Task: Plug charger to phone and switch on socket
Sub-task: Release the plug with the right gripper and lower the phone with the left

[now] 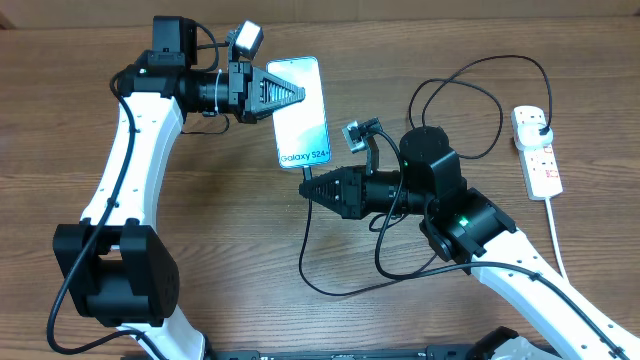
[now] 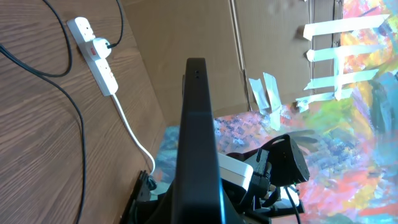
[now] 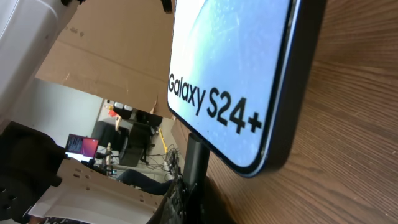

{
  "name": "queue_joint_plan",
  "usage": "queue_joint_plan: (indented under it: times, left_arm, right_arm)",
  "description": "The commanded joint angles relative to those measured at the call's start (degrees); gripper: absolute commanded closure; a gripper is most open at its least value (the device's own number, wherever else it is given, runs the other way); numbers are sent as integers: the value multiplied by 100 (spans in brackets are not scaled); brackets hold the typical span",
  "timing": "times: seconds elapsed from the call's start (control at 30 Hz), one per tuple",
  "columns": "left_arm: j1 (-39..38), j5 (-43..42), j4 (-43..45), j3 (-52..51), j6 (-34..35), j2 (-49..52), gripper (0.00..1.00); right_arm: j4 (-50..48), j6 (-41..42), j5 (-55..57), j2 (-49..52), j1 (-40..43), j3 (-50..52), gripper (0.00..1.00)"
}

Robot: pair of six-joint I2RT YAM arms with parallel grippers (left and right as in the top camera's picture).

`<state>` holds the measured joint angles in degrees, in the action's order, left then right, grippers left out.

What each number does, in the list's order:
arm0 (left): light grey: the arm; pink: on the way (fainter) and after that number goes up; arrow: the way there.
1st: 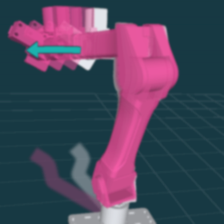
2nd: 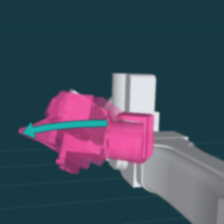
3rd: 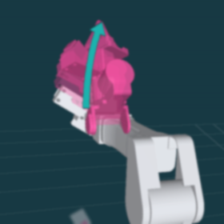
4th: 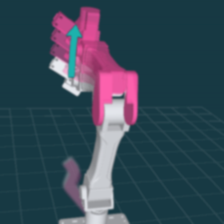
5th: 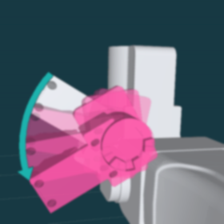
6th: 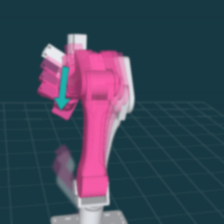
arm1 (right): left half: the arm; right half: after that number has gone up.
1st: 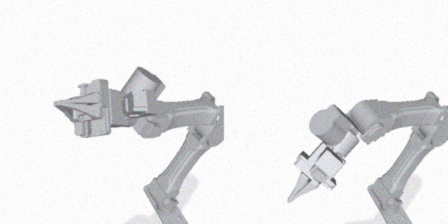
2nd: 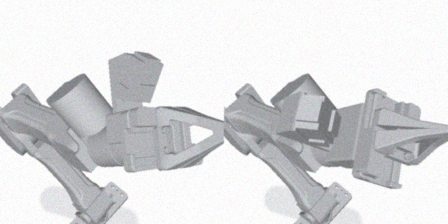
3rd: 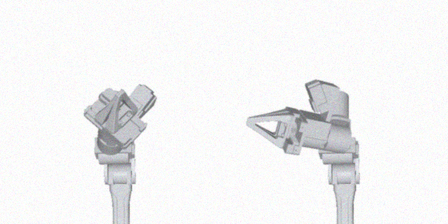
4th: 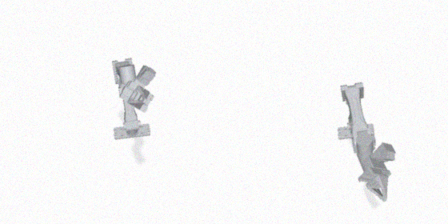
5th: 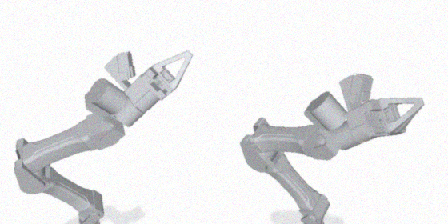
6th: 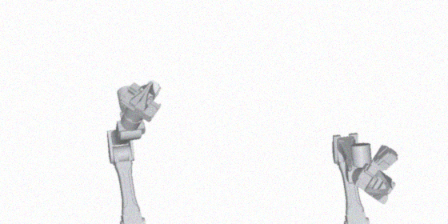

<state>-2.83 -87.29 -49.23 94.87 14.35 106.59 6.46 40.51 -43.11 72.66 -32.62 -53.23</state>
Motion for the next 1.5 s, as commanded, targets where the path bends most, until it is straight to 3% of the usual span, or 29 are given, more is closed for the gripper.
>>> queue_joint_plan:
  times: [0.0, 0.27, 0.47, 0.7, 0.87, 1.1, 1.27, 1.47]
  left_arm:
    - [-140, -337, -138, 37, -258, 4, 96]
    - [-136, -334, -151, 37, -247, 4, 96]
    - [-120, -334, -146, 37, -227, 4, 96]
    - [-66, -114, -94, 37, -234, 4, 96]
    - [-4, 603, -144, 37, -236, 4, 96]
    - [-9, 2358, -662, 37, -306, 4, 96]
    - [-20, 3438, -1036, 37, -590, 50, 96]
    - [-20, 3536, -1357, 37, -1003, 476, 96]
  right_arm:
    - [-170, 17, 555, -20, 249, -72, 96]
    - [-166, 17, 551, -20, 249, -72, 96]
    - [-116, 17, 525, -20, 249, -72, 81]
    - [-50, 15, 442, -20, 249, -72, 75]
    - [9, 0, 442, -20, 249, -72, 64]
    - [42, 0, 448, -20, 249, -72, 34]
    - [199, 0, 544, -20, 249, -72, 31]
    - [767, -2, 872, -20, 243, -72, 31]
